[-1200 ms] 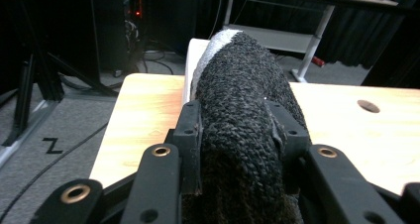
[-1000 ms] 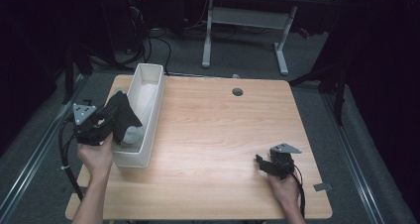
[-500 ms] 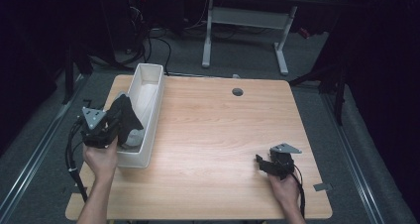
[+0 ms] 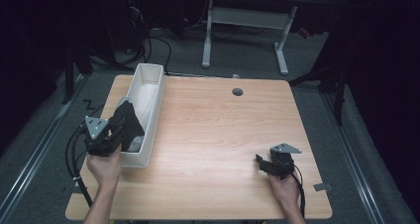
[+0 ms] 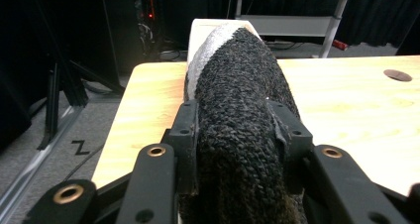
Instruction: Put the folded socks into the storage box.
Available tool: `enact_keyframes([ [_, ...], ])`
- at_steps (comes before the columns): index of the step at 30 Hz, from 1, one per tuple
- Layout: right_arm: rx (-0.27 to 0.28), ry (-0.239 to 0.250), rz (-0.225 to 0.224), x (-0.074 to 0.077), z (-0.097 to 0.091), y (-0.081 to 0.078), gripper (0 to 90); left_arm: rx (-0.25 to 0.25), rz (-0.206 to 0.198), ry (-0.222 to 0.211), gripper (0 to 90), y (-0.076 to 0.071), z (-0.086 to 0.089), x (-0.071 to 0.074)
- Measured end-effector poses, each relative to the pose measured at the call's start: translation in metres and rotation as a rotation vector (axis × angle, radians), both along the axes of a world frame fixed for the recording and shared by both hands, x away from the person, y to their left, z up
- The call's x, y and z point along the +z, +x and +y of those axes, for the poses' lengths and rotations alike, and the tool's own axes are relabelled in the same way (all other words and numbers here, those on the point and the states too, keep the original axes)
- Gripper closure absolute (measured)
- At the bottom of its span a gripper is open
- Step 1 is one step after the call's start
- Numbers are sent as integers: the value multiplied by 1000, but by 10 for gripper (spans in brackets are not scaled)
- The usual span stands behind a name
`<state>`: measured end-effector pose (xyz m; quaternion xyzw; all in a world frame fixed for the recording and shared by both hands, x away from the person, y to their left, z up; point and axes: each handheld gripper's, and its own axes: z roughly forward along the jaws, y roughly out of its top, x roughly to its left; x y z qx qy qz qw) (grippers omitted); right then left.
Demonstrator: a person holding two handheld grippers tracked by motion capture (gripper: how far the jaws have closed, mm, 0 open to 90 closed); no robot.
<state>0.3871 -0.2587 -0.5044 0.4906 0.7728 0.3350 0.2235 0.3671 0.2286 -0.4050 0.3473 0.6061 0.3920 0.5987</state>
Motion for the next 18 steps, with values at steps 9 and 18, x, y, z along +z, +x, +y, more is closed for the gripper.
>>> enact_keyframes([
  [9, 0, 0, 0, 0, 0, 0, 362, -20, 0, -15, 597, -10, -4, -6],
  [18, 0, 0, 0, 0, 0, 0, 362, -36, 0, -49, 589, -21, -7, -12],
])
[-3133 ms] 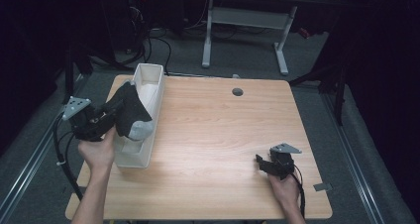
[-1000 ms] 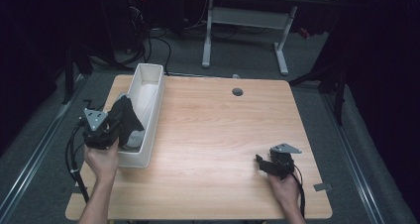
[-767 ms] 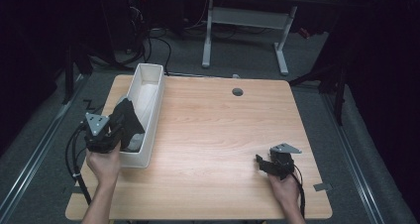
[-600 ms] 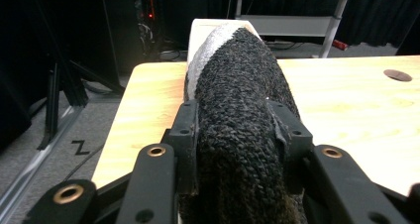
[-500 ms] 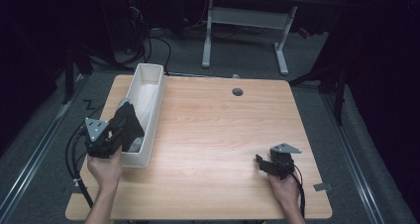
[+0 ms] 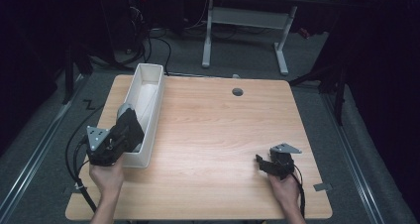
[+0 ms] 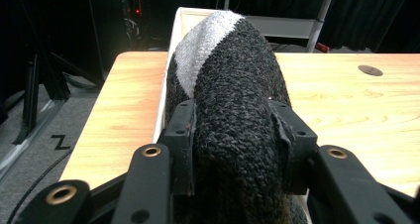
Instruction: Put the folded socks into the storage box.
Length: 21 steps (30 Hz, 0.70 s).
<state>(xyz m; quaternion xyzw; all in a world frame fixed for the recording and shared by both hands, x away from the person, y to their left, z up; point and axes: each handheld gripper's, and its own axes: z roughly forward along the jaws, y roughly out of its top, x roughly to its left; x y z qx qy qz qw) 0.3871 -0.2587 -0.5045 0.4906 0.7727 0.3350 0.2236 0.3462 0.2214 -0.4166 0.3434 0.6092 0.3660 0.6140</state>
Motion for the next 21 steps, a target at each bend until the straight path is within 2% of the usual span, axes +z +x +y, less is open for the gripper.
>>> enact_keyframes([
  [6, 0, 0, 0, 0, 0, 0, 362, -8, 4, -14, 585, -6, -1, -4],
  [13, 2, 0, 0, 0, 0, 0, 362, -21, 35, -30, 586, -11, -4, -12],
  [21, 1, 0, 0, 0, 0, 0, 362, -22, 69, -73, 591, -5, -1, -17],
])
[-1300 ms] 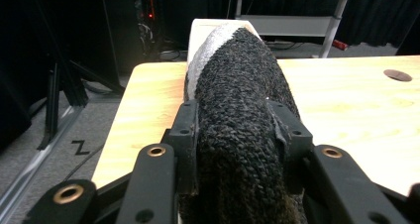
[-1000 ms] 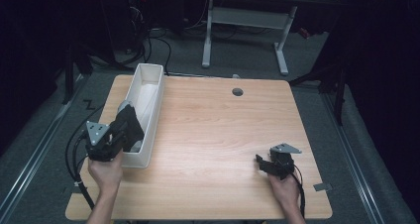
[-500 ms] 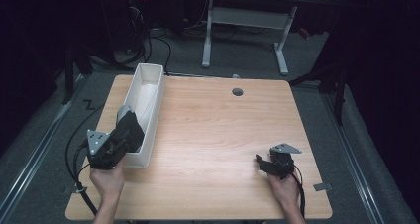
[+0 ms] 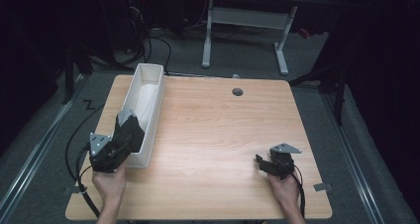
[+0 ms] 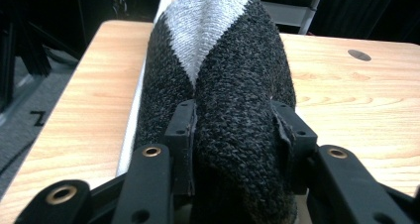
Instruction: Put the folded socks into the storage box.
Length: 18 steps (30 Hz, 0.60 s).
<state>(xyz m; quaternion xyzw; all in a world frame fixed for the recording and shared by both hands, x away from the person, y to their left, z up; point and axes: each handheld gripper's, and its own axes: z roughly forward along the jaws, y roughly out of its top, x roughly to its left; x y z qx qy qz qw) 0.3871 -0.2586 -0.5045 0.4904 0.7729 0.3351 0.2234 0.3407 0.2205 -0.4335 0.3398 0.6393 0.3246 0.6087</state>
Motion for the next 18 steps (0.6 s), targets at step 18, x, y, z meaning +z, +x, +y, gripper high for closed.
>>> enact_keyframes([
  [18, 0, 0, 0, 0, 0, 0, 362, -6, 53, 75, 599, 9, -9, -22],
])
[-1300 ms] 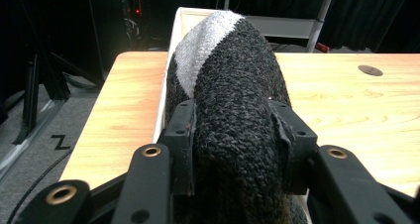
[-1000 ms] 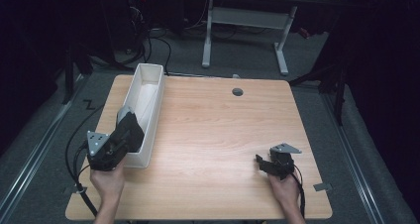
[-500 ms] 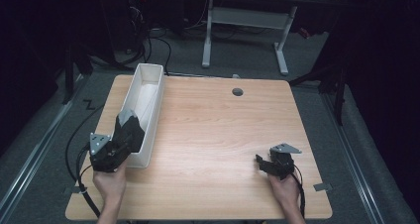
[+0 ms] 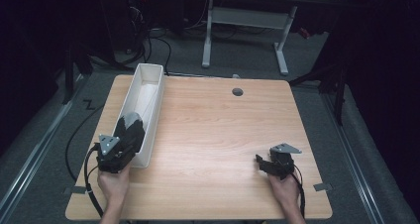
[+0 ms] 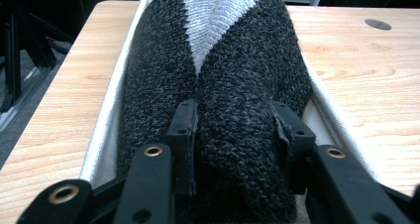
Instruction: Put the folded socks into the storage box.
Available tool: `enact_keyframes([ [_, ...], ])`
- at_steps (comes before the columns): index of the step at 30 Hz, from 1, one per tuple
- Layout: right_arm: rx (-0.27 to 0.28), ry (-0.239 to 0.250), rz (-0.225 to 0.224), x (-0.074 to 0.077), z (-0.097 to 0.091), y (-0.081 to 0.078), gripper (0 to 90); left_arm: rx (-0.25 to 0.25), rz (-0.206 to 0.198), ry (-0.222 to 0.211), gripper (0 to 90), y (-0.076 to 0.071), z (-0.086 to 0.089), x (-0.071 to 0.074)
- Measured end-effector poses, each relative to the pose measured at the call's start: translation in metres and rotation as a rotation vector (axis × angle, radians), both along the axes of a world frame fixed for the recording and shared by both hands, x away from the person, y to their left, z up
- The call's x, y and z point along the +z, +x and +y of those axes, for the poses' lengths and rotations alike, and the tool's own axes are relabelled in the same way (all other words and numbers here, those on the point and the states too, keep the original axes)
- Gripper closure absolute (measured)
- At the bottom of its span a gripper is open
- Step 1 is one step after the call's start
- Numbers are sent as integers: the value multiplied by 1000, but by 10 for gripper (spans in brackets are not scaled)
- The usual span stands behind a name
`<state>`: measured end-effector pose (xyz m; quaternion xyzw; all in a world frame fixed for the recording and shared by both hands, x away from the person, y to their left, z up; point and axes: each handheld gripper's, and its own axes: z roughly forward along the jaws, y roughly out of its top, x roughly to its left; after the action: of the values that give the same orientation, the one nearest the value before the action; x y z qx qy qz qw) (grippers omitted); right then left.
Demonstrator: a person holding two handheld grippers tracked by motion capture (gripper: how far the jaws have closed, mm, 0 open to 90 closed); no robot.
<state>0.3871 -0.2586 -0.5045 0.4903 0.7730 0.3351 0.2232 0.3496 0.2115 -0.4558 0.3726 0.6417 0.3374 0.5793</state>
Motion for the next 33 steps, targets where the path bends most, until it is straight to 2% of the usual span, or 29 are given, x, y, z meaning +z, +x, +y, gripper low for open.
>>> enact_keyframes([
  [1, 0, 0, 0, 0, 0, 0, 362, 0, 0, 0, 598, 0, 0, 0],
  [3, 0, 0, 0, 0, 0, 0, 362, -8, 12, 32, 598, 1, -2, -1],
  [5, 0, 0, 0, 0, 0, 0, 362, -15, 27, 36, 596, 2, -2, -1],
  [12, 1, 0, 0, 0, 0, 0, 362, -40, 36, 21, 550, 1, 1, 3],
  [14, 1, 0, 0, 0, 0, 0, 362, -51, 34, 12, 528, -1, 2, 9],
  [16, 1, 0, 0, 0, 0, 0, 362, -56, 29, 4, 495, -2, 3, 12],
  [18, 0, 0, 0, 0, 0, 0, 362, -69, 6, -10, 468, -5, 4, 21],
  [22, 0, 0, 0, 0, 0, 0, 362, -76, -35, -19, 456, -6, 8, 36],
  [23, 1, 0, 0, 0, 0, 0, 362, -76, -35, -19, 455, -6, 8, 36],
  [26, 1, 0, 0, 0, 0, 0, 362, -58, -59, -33, 463, 5, 13, 53],
  [29, 0, 0, 0, 0, 0, 0, 362, -47, -41, -29, 484, 16, 15, 59],
  [31, 2, 0, 0, 0, 0, 0, 362, -43, -1, -20, 504, 24, 15, 54],
  [33, 1, 1, 0, 0, 0, 0, 361, -52, 26, -13, 509, 25, 15, 47],
])
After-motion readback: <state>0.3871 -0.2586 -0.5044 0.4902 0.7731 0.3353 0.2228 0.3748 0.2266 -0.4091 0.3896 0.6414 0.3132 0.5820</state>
